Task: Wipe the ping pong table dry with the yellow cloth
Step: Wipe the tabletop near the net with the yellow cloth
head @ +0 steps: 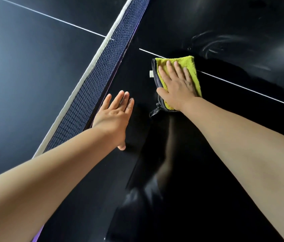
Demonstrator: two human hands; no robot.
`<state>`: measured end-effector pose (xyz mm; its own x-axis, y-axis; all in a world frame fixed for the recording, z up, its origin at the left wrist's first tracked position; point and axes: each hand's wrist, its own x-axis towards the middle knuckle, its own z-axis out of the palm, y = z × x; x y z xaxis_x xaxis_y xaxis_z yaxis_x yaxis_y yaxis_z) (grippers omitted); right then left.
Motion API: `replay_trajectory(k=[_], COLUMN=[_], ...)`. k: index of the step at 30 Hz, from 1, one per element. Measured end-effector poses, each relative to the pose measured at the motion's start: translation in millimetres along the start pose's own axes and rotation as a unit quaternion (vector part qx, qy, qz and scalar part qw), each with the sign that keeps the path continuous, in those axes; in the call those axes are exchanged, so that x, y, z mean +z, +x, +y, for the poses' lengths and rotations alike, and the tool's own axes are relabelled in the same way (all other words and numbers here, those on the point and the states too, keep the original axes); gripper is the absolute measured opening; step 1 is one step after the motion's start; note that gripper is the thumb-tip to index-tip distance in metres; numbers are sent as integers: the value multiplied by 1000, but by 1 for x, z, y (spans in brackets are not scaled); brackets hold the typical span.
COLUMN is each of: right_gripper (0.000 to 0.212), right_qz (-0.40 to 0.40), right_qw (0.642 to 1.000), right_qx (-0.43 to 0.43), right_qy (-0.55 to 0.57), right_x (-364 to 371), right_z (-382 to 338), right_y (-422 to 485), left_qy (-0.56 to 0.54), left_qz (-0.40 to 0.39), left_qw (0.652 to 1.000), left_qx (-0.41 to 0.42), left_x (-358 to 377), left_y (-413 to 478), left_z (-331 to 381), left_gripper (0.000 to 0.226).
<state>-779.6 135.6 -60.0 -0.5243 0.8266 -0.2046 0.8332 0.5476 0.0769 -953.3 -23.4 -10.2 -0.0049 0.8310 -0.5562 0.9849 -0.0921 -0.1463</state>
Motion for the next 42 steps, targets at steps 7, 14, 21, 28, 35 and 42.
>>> replay_trajectory(k=[7, 14, 21, 28, 35, 42], right_gripper=[75, 77, 77, 77, 78, 74], right_qz=[-26, -40, -22, -21, -48, -38], right_qw=[997, 994, 998, 999, 993, 980], right_qx=[-64, -85, -63, -36, 98, 176], right_qy=[-36, -58, -18, -9, 46, 82], right_x=[5, 18, 35, 44, 45, 40], right_z=[-64, -125, -194, -260, -331, -346], right_y=[-97, -201, -297, -382, -423, -413], left_qy=[-60, -163, -220, -198, -190, -220], left_qz=[123, 262, 306, 312, 363, 338], left_qw=[990, 951, 926, 929, 911, 913], left_qx=[-29, -30, 0, -10, -31, -54], left_x=[33, 50, 68, 91, 102, 107], left_y=[-61, -138, -198, -258, -294, -295], left_z=[2, -3, -33, -59, -92, -101], left_gripper=[108, 38, 23, 9, 19, 30])
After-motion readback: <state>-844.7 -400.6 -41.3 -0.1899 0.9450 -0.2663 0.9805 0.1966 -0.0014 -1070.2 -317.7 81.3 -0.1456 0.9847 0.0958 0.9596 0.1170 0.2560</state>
